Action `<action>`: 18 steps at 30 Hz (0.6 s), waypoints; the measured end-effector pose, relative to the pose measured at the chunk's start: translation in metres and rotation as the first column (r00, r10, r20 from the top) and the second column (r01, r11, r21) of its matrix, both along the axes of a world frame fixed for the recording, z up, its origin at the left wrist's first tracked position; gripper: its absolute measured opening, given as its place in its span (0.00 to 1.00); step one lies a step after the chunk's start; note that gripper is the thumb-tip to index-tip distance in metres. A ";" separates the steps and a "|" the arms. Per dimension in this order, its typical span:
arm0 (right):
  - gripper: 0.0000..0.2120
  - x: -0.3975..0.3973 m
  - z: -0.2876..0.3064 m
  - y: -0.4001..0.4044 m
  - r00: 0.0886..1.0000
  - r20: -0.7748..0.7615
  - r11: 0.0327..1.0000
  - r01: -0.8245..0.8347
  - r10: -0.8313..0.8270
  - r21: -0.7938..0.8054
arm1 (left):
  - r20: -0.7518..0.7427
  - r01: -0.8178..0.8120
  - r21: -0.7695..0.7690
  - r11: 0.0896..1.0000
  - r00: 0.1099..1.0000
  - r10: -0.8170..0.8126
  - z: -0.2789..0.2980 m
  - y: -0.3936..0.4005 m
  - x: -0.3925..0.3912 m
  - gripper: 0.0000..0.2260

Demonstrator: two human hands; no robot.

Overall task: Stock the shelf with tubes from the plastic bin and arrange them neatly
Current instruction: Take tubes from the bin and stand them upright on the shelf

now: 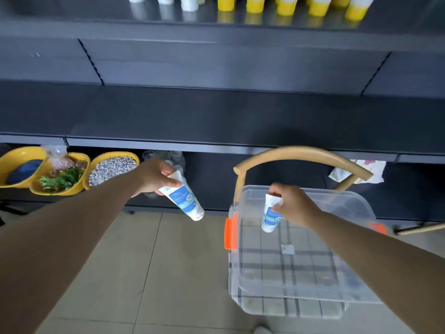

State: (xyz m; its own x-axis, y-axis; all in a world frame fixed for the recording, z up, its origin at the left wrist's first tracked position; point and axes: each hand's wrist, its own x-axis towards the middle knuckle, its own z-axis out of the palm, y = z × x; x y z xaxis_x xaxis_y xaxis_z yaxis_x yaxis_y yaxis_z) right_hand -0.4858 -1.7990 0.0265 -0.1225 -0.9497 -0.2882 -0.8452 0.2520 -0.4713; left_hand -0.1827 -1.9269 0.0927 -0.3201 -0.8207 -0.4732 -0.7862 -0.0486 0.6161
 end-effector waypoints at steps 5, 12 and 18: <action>0.12 0.015 0.086 -0.015 0.999 0.017 0.994 -0.033 0.035 -0.108 | 0.091 0.095 -0.137 0.986 0.992 -0.083 0.072 0.002 -0.006 0.05; 0.08 0.028 0.215 -0.054 0.985 -0.084 0.967 -0.163 0.149 -0.197 | 0.083 0.116 -0.268 0.956 0.992 -0.097 0.190 -0.018 -0.010 0.09; 0.09 0.037 0.320 -0.106 0.966 -0.122 0.929 -0.253 0.228 -0.269 | 0.221 0.184 -0.391 0.902 0.970 -0.102 0.280 -0.048 -0.003 0.12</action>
State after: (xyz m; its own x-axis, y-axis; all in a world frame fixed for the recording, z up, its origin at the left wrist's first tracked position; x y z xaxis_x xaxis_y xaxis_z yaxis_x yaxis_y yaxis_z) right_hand -0.4490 -1.9050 0.3462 0.1072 -0.9942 -0.0047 -0.9048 -0.0956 -0.4151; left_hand -0.1855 -1.9749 0.3726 -0.3858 -0.9063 -0.1728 -0.8698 0.2948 0.3957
